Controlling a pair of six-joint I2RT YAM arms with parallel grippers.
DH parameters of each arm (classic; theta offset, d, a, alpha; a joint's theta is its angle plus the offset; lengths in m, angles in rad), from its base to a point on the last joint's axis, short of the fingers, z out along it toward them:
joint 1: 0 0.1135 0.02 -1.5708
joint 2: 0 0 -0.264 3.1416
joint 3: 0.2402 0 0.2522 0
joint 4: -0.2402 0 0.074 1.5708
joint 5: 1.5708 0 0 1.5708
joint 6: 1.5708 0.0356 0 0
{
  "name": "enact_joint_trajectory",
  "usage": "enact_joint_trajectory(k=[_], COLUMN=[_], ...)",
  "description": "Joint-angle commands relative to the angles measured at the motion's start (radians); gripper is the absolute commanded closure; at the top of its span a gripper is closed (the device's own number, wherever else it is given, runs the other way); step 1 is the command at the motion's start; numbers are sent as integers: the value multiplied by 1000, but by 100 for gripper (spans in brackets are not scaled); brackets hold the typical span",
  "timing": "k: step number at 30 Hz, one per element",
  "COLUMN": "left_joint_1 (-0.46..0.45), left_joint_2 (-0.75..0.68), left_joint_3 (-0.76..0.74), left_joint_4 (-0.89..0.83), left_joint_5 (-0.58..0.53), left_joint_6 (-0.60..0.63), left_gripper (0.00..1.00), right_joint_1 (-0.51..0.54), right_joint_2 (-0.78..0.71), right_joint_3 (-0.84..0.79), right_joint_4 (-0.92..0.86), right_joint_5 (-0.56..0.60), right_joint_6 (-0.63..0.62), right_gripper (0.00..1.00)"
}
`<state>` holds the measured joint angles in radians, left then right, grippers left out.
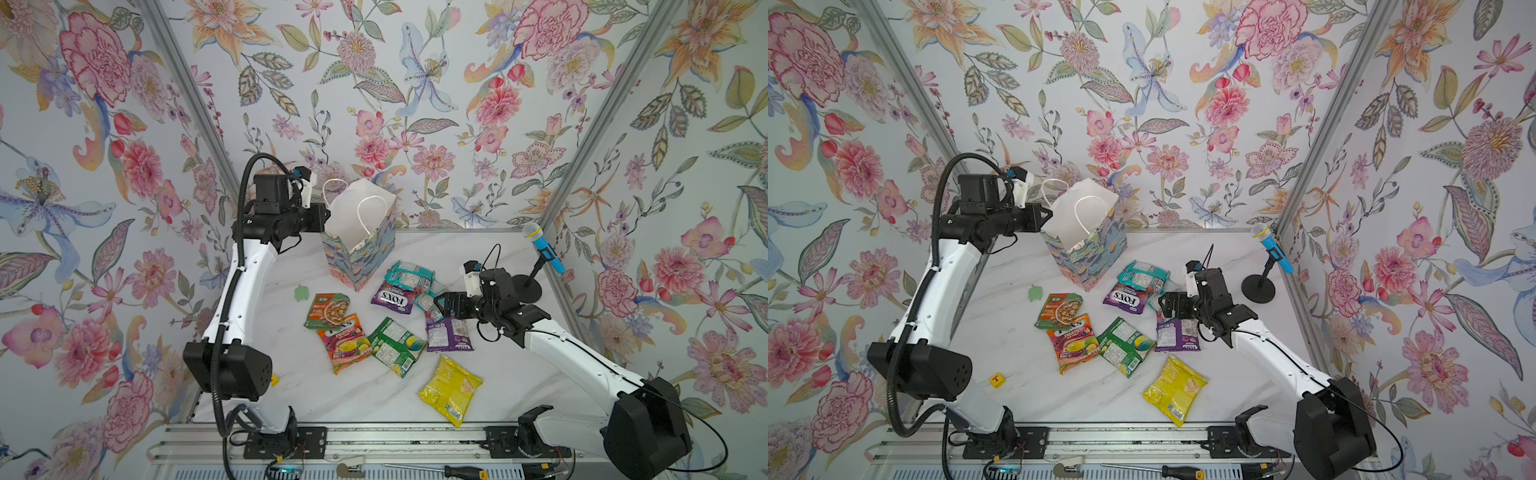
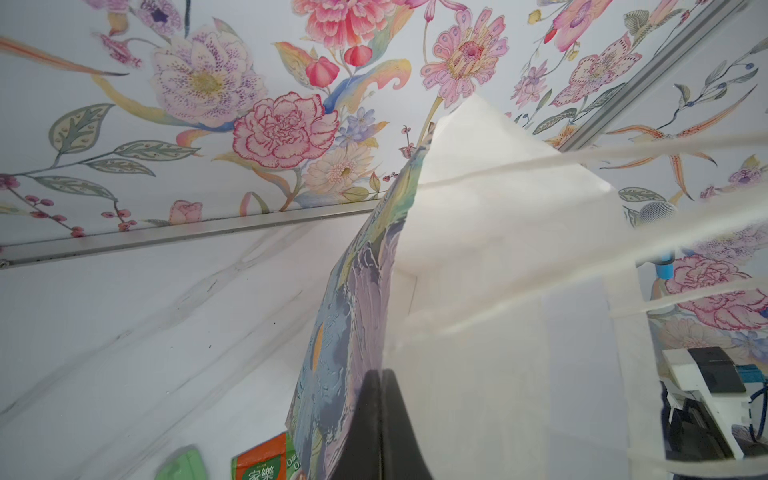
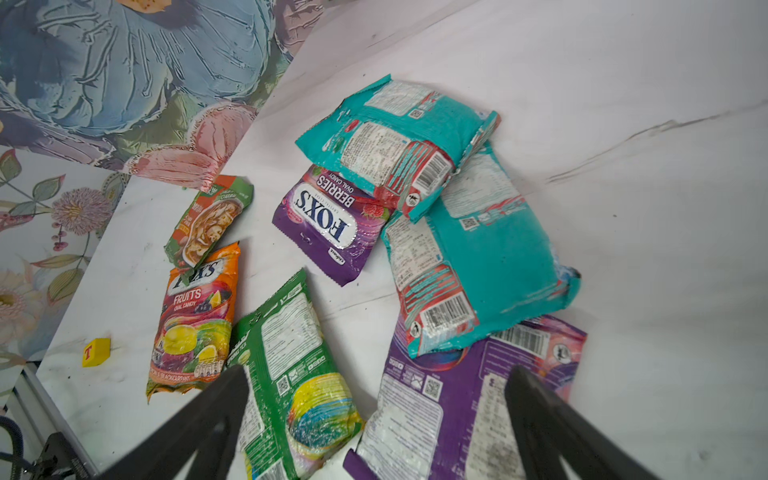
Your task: Place the snacks into the paper bag
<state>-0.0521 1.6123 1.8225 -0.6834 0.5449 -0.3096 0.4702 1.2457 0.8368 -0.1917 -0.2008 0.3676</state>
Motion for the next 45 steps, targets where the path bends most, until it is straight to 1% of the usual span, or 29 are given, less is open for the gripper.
enact_joint_trajectory(k=[1, 7, 8, 11, 15, 17, 19, 23, 29, 34, 36, 39, 41, 45], left_joint_1=[63, 151, 166, 225, 334, 384, 415, 428, 454, 457, 458, 462, 462, 463], left_joint_2=[-154, -358, -391, -472, -541, -558, -570, -592, -629, -649, -654, -666, -672, -674], left_joint_3=[-122, -333, -365, -444, -499, -515, -525, -536, -552, -555, -556, -562, -572, -586], left_joint_4=[125, 138, 136, 124, 97, 90, 93, 90, 72, 55, 54, 56, 68, 85], left_joint_5=[62, 57, 55, 53, 65, 92, 120, 113, 70, 21, 20, 14, 25, 65], left_joint_6=[-83, -112, -113, -114, -102, -100, -104, -99, -87, -74, -74, -78, -89, -107], left_gripper=[100, 100, 100, 100, 100, 100, 100, 100, 100, 100, 100, 100, 100, 100], right_joint_1=[48, 169, 208, 282, 372, 412, 442, 482, 483, 487, 488, 495, 505, 512], right_joint_2=[14, 89, 107, 175, 299, 374, 450, 612, 793, 911, 950, 1004, 1013, 974], right_joint_3=[18, 51, 58, 89, 158, 210, 273, 424, 602, 755, 805, 891, 909, 834], right_joint_4=[22, 44, 54, 84, 103, 114, 104, 74, 42, -22, -46, -134, -180, -175], right_joint_5=[28, 29, 25, 8, 7, 9, 25, 46, 72, 92, 102, 143, 182, 195], right_joint_6=[29, 52, 59, 74, 82, 81, 81, 81, 84, 64, 56, 24, 13, 24], right_gripper=[2, 3, 3, 4, 5, 5, 5, 8, 11, 14, 15, 15, 14, 13])
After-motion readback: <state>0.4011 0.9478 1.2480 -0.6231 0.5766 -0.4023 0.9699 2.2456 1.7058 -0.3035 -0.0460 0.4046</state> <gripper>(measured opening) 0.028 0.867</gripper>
